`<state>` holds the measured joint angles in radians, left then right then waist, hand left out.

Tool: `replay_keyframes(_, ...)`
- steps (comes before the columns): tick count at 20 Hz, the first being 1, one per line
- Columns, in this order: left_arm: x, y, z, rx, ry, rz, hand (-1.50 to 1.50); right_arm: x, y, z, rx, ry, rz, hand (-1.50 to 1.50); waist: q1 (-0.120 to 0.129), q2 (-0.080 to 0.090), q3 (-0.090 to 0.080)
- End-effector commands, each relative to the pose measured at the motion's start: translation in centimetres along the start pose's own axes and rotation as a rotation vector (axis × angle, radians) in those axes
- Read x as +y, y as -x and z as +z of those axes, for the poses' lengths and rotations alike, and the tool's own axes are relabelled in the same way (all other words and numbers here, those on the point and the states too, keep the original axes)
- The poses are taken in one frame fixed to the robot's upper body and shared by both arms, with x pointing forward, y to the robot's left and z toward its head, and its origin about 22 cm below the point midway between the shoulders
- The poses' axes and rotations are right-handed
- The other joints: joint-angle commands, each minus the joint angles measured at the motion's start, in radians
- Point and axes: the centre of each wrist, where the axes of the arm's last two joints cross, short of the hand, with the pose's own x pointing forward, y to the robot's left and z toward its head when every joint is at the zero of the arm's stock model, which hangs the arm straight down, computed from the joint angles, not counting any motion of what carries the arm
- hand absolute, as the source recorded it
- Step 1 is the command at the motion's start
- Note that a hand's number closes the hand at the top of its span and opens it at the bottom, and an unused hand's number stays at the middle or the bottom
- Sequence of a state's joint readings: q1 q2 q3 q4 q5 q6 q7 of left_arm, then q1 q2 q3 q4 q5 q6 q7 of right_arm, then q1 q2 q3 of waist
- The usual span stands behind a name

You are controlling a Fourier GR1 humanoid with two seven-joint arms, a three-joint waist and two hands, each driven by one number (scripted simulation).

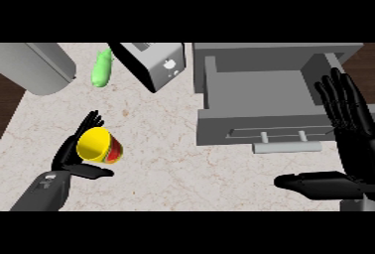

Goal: Pick up the cup, place it into the drawer and close the drawer

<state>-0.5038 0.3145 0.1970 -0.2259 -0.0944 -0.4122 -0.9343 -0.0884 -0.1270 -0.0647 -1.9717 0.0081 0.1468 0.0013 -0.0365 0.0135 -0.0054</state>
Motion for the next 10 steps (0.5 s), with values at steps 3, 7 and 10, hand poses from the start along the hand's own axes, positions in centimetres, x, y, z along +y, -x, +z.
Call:
replay_keyframes(3,0.9,-0.9,-0.7,-0.117,0.104,0.162,-1.5,-0.3,-0.4,-0.1,0.017,-0.002,0.004,-1.5,0.002,-0.001,0.0)
replay_keyframes(7,-1.6,0.8,-0.1,-0.129,0.149,0.242,-1.5,-1.3,0.5,0.1,0.019,-0.013,0.013,-1.5,0.009,-0.002,0.001)
replay_keyframes(10,-1.7,0.8,-0.3,-0.124,0.162,0.308,-1.5,-0.6,0.6,-0.1,0.005,0.009,-0.008,-1.5,0.006,0.0,0.0)
